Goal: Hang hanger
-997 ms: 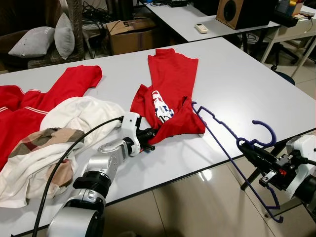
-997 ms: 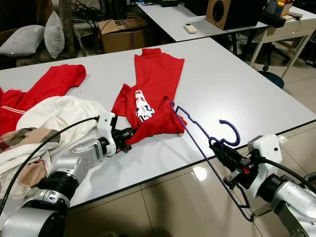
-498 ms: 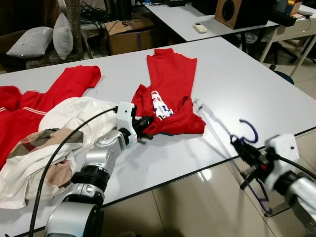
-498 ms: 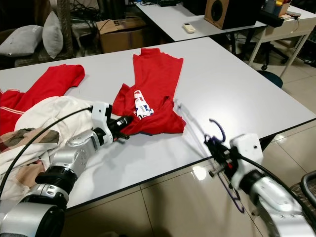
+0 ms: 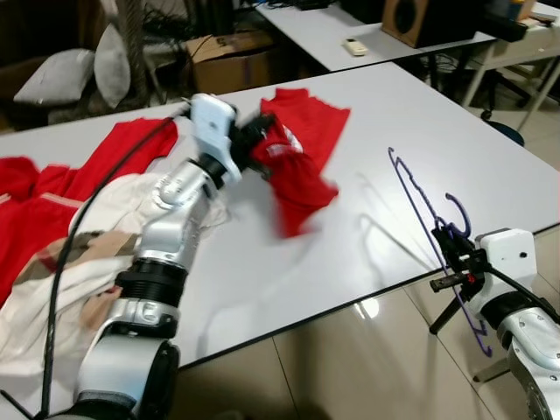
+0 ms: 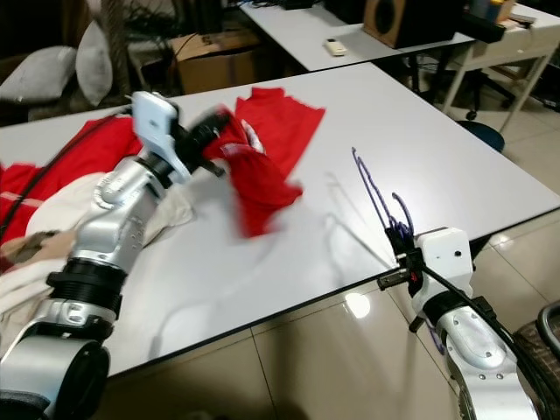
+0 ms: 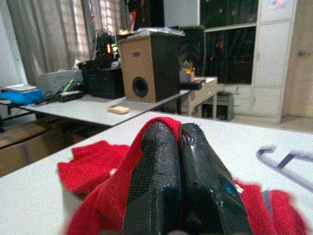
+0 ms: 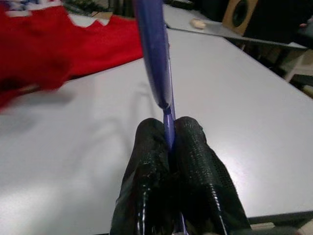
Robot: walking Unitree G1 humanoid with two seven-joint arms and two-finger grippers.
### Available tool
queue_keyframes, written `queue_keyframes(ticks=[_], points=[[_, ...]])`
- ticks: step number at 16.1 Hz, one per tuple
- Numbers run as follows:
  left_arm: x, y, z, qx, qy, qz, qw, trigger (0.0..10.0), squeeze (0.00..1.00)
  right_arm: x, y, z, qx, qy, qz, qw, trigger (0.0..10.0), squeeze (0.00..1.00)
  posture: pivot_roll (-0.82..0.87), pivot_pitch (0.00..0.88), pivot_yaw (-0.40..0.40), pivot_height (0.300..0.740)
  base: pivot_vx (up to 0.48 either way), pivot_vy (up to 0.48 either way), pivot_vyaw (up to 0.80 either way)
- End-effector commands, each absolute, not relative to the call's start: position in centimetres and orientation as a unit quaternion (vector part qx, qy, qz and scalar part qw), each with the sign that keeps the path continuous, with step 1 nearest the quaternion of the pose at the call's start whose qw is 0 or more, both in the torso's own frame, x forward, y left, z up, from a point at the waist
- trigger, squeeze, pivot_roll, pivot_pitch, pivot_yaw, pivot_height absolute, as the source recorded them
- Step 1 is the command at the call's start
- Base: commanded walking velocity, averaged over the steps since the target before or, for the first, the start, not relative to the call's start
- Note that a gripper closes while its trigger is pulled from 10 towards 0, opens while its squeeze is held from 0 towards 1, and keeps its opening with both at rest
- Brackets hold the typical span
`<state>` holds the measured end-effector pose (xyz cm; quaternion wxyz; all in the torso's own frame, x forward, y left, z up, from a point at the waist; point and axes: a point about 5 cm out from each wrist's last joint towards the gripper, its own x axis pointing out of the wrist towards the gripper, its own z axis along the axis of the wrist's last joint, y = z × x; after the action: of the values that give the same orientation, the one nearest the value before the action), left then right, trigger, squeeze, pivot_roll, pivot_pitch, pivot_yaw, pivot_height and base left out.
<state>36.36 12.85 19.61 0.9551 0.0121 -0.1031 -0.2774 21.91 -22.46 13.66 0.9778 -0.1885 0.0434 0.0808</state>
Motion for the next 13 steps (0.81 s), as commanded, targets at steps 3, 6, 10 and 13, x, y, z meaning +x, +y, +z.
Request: queue_keyframes(ticks=[3, 6, 10, 13], points=[[33.2, 16.7, 9.0, 0.093, 0.141, -0.211, 0.963, 0.0, 0.00, 21.9, -21.9, 13.2, -0.192, 0.036, 0.083, 0.977, 10.0, 0.00, -0.09, 0.000, 0.086, 0.740, 0.000, 0.000, 0.00], [33.1, 18.1, 8.9, 0.084, 0.147, -0.160, 0.973, 0.0, 0.00, 22.2, -21.5, 13.0, -0.191, 0.034, 0.101, 0.976, 10.0, 0.00, -0.08, 0.000, 0.072, 0.740, 0.000, 0.000, 0.00], [33.6, 18.1, 10.2, 0.085, 0.124, -0.164, 0.975, 0.0, 0.00, 20.7, -19.8, 15.0, -0.062, 0.007, 0.234, 0.970, 10.0, 0.00, -0.08, 0.000, 0.069, 0.740, 0.000, 0.000, 0.00], [33.7, 17.3, 11.3, 0.085, 0.100, -0.188, 0.973, 3.3, 0.00, 19.0, -19.8, 15.8, -0.041, 0.027, 0.315, 0.948, 10.0, 0.00, -0.09, 0.000, 0.073, 0.740, 0.000, 0.000, 0.00]])
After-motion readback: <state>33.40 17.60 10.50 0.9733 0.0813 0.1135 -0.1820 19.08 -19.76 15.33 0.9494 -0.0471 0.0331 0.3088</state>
